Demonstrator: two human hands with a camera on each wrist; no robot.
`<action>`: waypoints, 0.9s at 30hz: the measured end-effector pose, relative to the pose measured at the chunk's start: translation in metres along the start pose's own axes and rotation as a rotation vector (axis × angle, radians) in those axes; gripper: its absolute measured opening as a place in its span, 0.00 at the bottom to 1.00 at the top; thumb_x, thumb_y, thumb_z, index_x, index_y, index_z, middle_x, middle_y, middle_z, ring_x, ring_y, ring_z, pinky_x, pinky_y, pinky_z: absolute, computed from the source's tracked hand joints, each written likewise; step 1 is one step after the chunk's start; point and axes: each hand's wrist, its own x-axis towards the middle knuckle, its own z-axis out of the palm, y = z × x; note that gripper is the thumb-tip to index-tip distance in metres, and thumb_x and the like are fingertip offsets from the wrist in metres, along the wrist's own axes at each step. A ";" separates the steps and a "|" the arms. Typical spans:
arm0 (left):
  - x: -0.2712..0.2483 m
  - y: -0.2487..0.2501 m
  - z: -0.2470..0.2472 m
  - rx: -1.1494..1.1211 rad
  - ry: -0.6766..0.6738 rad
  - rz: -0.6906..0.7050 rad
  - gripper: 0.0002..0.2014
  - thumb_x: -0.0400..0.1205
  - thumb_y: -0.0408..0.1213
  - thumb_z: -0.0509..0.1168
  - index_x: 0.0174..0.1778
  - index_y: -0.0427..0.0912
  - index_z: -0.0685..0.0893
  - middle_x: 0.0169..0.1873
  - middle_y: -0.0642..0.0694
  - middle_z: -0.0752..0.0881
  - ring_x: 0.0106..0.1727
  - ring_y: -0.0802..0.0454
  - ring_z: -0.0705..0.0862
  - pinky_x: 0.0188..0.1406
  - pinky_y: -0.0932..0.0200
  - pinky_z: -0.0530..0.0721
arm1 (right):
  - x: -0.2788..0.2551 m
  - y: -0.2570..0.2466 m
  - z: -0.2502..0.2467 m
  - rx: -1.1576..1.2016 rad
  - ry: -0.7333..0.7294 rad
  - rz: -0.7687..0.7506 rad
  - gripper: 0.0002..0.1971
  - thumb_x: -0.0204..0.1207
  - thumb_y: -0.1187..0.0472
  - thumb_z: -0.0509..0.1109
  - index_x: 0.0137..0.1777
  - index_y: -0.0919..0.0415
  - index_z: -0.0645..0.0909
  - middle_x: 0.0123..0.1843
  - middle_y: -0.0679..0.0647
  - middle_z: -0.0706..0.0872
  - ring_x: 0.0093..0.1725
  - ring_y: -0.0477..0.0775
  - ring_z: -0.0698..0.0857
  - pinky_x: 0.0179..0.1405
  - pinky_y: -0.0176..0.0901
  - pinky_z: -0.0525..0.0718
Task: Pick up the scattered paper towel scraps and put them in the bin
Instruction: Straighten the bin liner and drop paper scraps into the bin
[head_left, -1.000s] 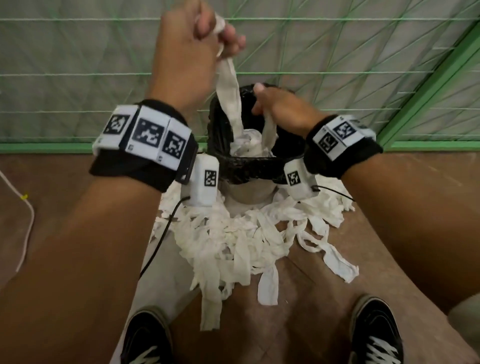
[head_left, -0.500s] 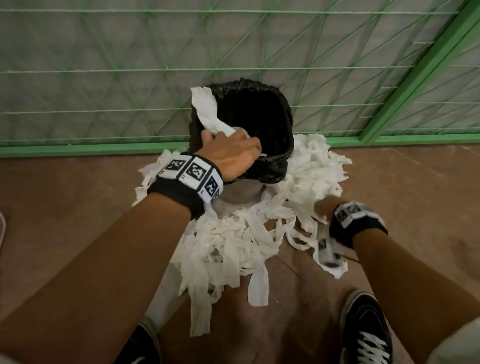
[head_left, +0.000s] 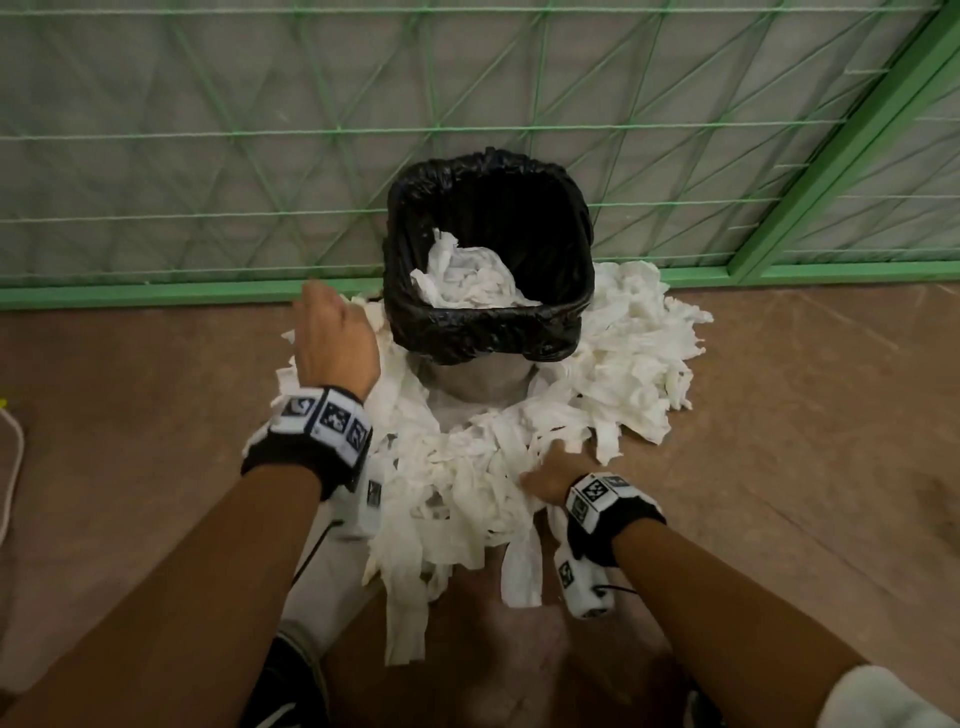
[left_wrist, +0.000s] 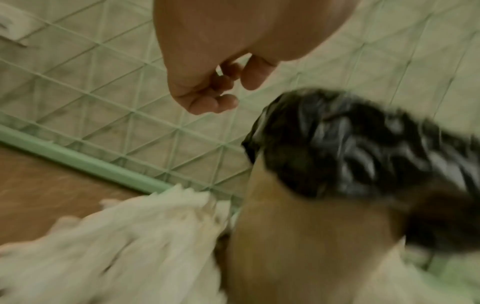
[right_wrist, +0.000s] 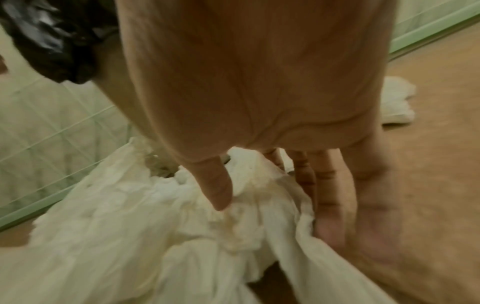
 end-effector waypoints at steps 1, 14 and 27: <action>-0.007 -0.019 0.005 0.114 -0.077 -0.047 0.06 0.79 0.35 0.54 0.49 0.38 0.71 0.49 0.37 0.79 0.52 0.38 0.80 0.48 0.48 0.75 | -0.013 -0.009 -0.006 -0.118 0.071 -0.100 0.26 0.64 0.45 0.59 0.57 0.61 0.79 0.58 0.65 0.83 0.63 0.68 0.83 0.61 0.56 0.82; -0.093 -0.131 0.057 0.757 -0.820 0.097 0.21 0.78 0.32 0.60 0.68 0.41 0.69 0.67 0.35 0.74 0.65 0.36 0.79 0.66 0.46 0.79 | -0.014 -0.024 -0.127 0.489 0.463 -0.196 0.08 0.77 0.61 0.66 0.53 0.63 0.80 0.56 0.66 0.86 0.60 0.66 0.83 0.50 0.44 0.76; -0.021 -0.065 0.023 0.253 -0.383 0.104 0.20 0.84 0.44 0.59 0.25 0.43 0.72 0.31 0.36 0.81 0.46 0.31 0.83 0.47 0.47 0.79 | -0.036 -0.010 -0.205 0.534 0.766 -0.233 0.11 0.78 0.55 0.63 0.48 0.63 0.79 0.53 0.66 0.88 0.55 0.66 0.84 0.53 0.50 0.80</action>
